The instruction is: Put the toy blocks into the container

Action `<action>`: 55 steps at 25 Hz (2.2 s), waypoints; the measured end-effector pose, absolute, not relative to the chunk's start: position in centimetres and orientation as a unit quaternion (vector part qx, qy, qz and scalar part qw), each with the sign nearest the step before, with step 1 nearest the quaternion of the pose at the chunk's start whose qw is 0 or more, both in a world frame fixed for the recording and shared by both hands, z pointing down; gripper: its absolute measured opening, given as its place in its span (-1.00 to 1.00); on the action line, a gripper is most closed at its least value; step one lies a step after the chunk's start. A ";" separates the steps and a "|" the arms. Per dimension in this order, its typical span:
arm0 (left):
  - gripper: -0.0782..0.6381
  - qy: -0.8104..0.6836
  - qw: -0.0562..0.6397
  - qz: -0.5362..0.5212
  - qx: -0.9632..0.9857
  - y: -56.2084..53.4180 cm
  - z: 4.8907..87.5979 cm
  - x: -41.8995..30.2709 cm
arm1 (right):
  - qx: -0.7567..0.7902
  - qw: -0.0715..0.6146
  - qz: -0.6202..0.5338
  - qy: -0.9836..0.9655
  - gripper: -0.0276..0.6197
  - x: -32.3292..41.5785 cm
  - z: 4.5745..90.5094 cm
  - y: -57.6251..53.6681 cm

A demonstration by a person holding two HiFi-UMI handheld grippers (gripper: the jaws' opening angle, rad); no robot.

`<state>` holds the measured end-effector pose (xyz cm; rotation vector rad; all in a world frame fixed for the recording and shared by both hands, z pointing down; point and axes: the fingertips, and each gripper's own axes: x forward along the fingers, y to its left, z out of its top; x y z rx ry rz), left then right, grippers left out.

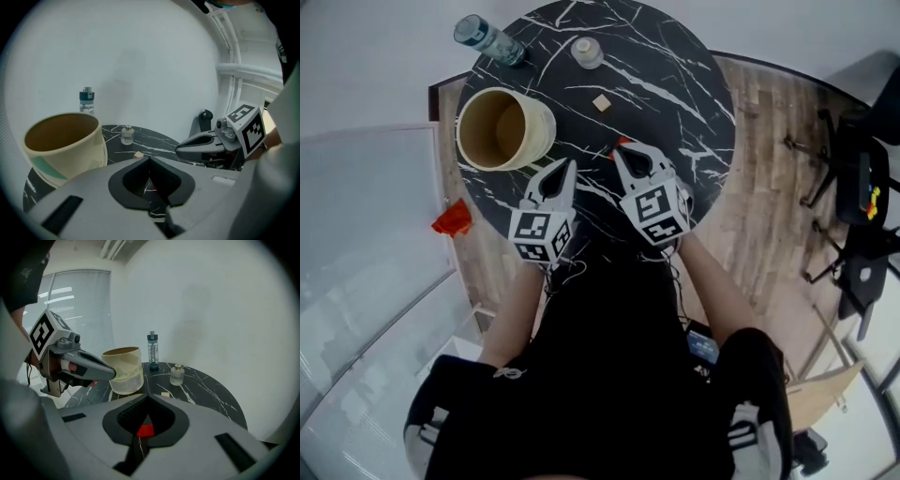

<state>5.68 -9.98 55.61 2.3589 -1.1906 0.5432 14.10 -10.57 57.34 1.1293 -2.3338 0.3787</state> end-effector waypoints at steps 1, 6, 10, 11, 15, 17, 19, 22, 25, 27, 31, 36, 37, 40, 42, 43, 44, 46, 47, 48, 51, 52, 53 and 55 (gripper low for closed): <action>-0.78 -0.433 0.226 0.201 0.849 -9.8 56.2 5.7 | 0.411 0.264 0.143 -0.861 -0.92 14.2 58.2 -10.5; -0.78 -0.442 0.247 0.217 0.834 -9.4 58.3 5.5 | 0.379 0.294 0.159 -0.863 -0.85 13.9 61.9 -10.1; -0.78 -0.449 0.261 0.224 0.825 -9.5 59.7 5.0 | 0.358 0.323 0.169 -0.860 -0.44 13.6 64.6 -10.1; -0.78 -0.450 0.263 0.226 0.823 -9.6 60.0 4.9 | 0.354 0.329 0.171 -0.859 -0.38 13.6 65.3 -10.1; -0.78 -0.456 0.272 0.232 0.815 -9.9 61.0 4.6 | 0.341 0.351 0.181 -0.853 -0.27 13.7 67.2 -10.1; -0.78 -0.459 0.275 0.234 0.812 -9.9 61.2 4.5 | 0.336 0.363 0.179 -0.851 -0.24 13.8 68.0 -10.2; -0.78 -0.462 0.278 0.234 0.809 -9.8 61.6 4.4 | 0.327 0.376 0.178 -0.848 -0.18 13.8 68.8 -10.2; -0.78 -0.467 0.286 0.236 0.803 -9.4 62.1 4.2 | 0.313 0.383 0.185 -0.849 -0.10 13.4 69.8 -10.2; -0.78 -0.472 0.293 0.236 0.798 -9.0 62.6 4.0 | 0.306 0.380 0.186 -0.853 -0.07 12.8 69.9 -10.5; -0.78 -0.475 0.295 0.235 0.795 -8.9 62.7 3.9 | 0.300 0.384 0.185 -0.854 -0.07 12.5 69.9 -10.5; -0.78 -0.480 0.297 0.234 0.792 -8.7 62.5 3.5 | 0.282 0.388 0.192 -0.856 -0.04 11.8 70.1 -9.7; -0.78 -0.483 0.296 0.236 0.789 -8.8 62.7 3.0 | 0.257 0.405 0.192 -0.857 -0.05 11.3 71.1 -8.0; -0.78 -0.482 0.296 0.237 0.790 -8.7 62.7 3.0 | 0.255 0.408 0.191 -0.856 -0.05 11.3 71.3 -7.7; -0.78 -0.480 0.297 0.238 0.791 -8.5 62.8 3.1 | 0.259 0.417 0.194 -0.849 -0.05 11.4 72.3 -7.3; -0.78 -0.478 0.297 0.240 0.791 -8.3 62.8 3.0 | 0.265 0.424 0.194 -0.844 -0.21 11.7 72.7 -7.3; -0.78 -0.478 0.297 0.240 0.791 -8.2 62.8 3.0 | 0.269 0.425 0.192 -0.843 -0.37 11.8 72.8 -7.3; -0.78 -0.478 0.297 0.241 0.791 -8.2 62.8 2.9 | 0.271 0.426 0.190 -0.842 -0.49 11.9 72.8 -7.3; -0.78 -0.478 0.297 0.240 0.791 -8.1 62.8 2.6 | 0.272 0.427 0.184 -0.842 -0.52 11.9 72.8 -7.2; -0.78 -0.479 0.297 0.240 0.791 -8.0 62.7 2.4 | 0.270 0.428 0.183 -0.843 -0.53 11.8 72.8 -7.1; -0.78 -0.480 0.297 0.239 0.790 -8.0 62.7 2.3 | 0.269 0.427 0.183 -0.843 -0.53 11.7 72.7 -7.0; -0.78 -0.482 0.297 0.236 0.790 -7.7 62.5 1.8 | 0.271 0.419 0.189 -0.846 -0.54 11.3 72.4 -6.8; -0.78 -0.483 0.296 0.234 0.790 -7.7 62.3 1.6 | 0.273 0.416 0.189 -0.847 -0.54 11.1 72.1 -6.7; -0.78 -0.483 0.295 0.233 0.791 -7.6 62.1 1.4 | 0.274 0.412 0.187 -0.848 -0.54 10.8 71.9 -6.7; -0.78 -0.485 0.292 0.230 0.792 -7.4 61.8 1.0 | 0.277 0.405 0.182 -0.852 -0.54 10.2 71.2 -6.8</action>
